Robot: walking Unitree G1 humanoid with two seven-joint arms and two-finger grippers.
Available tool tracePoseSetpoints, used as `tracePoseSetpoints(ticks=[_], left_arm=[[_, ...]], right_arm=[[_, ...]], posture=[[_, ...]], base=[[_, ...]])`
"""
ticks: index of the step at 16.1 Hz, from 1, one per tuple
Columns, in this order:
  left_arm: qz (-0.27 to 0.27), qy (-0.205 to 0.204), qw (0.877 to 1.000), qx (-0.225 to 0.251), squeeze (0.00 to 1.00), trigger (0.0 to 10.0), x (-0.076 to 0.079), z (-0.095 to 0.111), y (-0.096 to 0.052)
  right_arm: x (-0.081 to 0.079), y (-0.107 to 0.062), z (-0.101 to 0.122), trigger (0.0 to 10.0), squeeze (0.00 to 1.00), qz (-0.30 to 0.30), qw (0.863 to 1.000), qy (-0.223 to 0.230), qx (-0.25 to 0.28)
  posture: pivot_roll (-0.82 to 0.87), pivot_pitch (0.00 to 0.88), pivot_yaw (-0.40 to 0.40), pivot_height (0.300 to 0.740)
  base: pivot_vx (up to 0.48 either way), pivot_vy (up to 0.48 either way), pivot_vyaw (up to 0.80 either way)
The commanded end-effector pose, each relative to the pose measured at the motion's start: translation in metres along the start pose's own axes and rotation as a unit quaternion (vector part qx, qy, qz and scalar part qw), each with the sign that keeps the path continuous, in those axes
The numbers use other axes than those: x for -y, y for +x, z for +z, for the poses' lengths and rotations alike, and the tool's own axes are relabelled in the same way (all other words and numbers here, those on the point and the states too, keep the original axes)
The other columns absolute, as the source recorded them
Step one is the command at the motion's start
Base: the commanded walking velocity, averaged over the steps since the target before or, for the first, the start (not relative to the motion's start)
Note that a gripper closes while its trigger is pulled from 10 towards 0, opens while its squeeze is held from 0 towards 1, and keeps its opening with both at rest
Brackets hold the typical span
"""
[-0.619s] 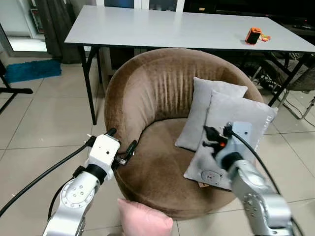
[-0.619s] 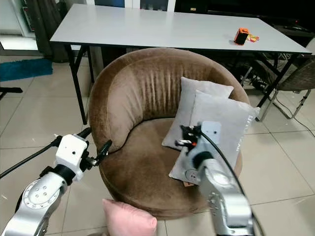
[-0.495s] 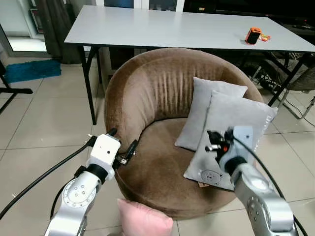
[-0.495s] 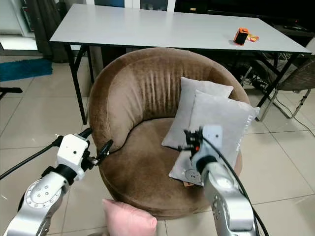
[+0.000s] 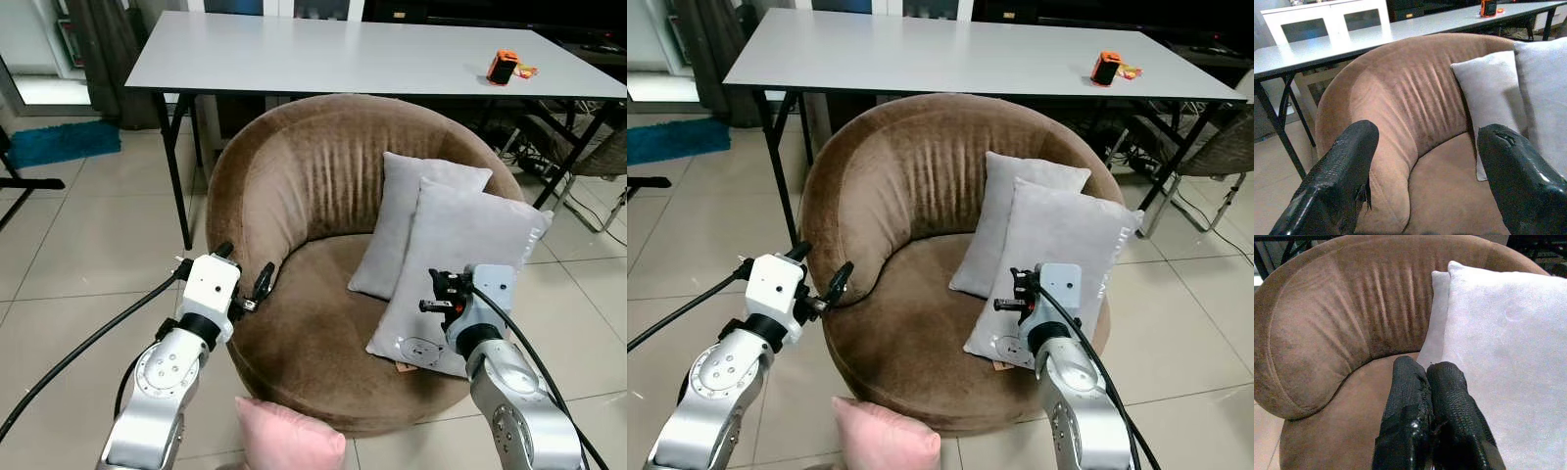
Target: Move the pillow to the sofa from floor
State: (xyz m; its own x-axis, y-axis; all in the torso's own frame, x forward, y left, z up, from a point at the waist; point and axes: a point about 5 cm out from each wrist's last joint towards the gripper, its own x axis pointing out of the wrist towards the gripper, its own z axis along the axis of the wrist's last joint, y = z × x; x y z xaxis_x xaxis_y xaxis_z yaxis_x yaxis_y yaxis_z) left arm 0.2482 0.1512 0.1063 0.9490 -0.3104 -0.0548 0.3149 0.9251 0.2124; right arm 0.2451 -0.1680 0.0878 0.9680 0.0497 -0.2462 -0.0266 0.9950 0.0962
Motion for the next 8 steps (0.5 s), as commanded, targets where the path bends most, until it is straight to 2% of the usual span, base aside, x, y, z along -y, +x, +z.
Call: tracePoseSetpoints(ticks=[1,8], left_arm=[[-0.004,0.001,1.000,0.000,0.00,10.0,0.0024,-0.0009,0.0018],[-0.006,0.002,1.000,0.002,0.00,10.0,0.0017,-0.0029,0.0018]], right_arm=[[0.0034,-0.0015,0.0024,10.0,0.00,-0.005,1.000,-0.012,0.008],[0.0080,-0.0049,0.0033,10.0,0.00,-0.023,1.000,-0.011,0.014]], posture=[[-0.01,0.000,-0.039,0.740],[-0.01,0.000,-0.035,0.740]], base=[[0.000,0.000,0.00],[0.000,0.000,0.00]])
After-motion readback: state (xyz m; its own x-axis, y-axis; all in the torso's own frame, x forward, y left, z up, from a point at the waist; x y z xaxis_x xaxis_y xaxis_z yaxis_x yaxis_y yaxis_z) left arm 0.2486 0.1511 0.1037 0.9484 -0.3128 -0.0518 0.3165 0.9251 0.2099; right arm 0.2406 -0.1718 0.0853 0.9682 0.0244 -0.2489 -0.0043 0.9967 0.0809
